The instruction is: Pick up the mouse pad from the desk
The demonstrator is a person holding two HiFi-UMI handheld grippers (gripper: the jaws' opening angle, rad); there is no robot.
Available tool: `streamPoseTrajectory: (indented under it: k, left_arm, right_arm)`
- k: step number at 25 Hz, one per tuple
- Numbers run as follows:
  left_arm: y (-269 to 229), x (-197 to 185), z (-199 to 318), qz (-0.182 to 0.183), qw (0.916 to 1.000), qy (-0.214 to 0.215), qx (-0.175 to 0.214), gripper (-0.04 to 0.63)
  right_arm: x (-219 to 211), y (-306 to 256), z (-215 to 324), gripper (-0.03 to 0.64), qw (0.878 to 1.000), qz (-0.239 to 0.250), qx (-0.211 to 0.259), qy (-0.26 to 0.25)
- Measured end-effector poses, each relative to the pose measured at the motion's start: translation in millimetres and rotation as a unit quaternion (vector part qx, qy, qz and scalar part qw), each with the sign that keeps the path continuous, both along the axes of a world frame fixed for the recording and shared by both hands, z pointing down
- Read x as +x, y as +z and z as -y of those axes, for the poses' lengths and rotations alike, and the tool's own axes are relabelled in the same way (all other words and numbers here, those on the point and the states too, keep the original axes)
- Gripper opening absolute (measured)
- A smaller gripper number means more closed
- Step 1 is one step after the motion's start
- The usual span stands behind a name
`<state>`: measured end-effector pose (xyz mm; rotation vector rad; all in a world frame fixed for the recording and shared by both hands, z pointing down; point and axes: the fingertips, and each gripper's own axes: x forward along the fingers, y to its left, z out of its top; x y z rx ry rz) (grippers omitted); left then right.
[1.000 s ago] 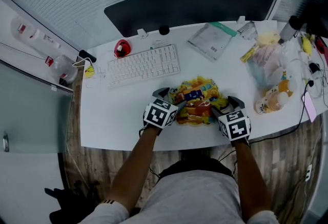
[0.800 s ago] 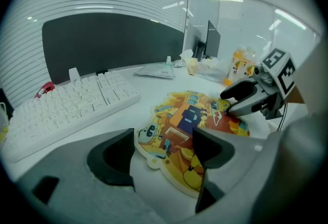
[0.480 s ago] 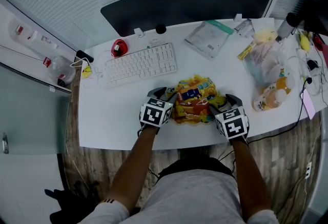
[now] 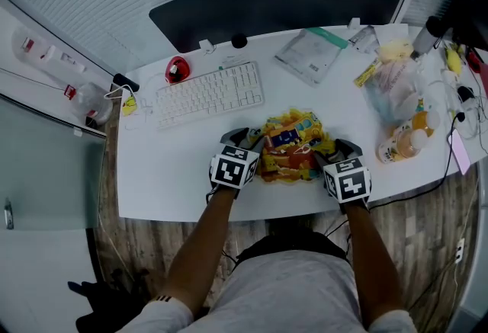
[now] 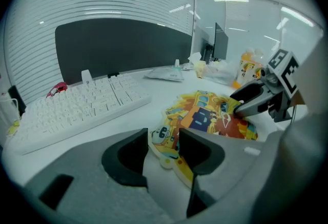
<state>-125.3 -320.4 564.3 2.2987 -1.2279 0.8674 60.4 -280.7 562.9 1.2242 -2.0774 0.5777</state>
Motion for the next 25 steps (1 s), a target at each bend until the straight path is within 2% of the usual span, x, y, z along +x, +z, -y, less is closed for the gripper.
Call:
streamPoseTrajectory:
  k: [6,9,12,17,22,25]
  left_arm:
    - [-0.1,-1.5,-0.7,-0.012,0.9999,0.004,0.0,0.193]
    - [-5.0,-2.2,-2.1,-0.026,0.9994,0.021,0.01,0.195]
    - [-9.7,-0.2,-6.3,-0.049,0.9969,0.059,0.015,0.21]
    - [-19.5,-5.1,-10.0,-0.08,0.9905,0.111,0.019,0.297]
    - [-34.6,-7.3,-15.1,-0.086,0.98,0.177,0.033,0.334]
    - [-45.1,-4.7,-21.9,-0.103,0.9695,0.22,0.03,0.337]
  right_arm:
    - [-10.5,-7.9,-5.8,0.167,0.999,0.049,0.001,-0.015]
    - [-16.1,-23.7,-8.2,0.136,0.996,0.066,0.036,-0.04]
    - [-21.4,-39.7,-11.7,0.116,0.991,0.078,0.076,-0.074]
    - [-34.7,-69.1,-19.7,0.093,0.973,0.115,0.14,-0.14]
    - [-44.8,-95.4,-32.9,0.089,0.952,0.136,0.181,-0.206]
    - [-49.1,-108.7,-43.1,0.087,0.939,0.152,0.19,-0.243]
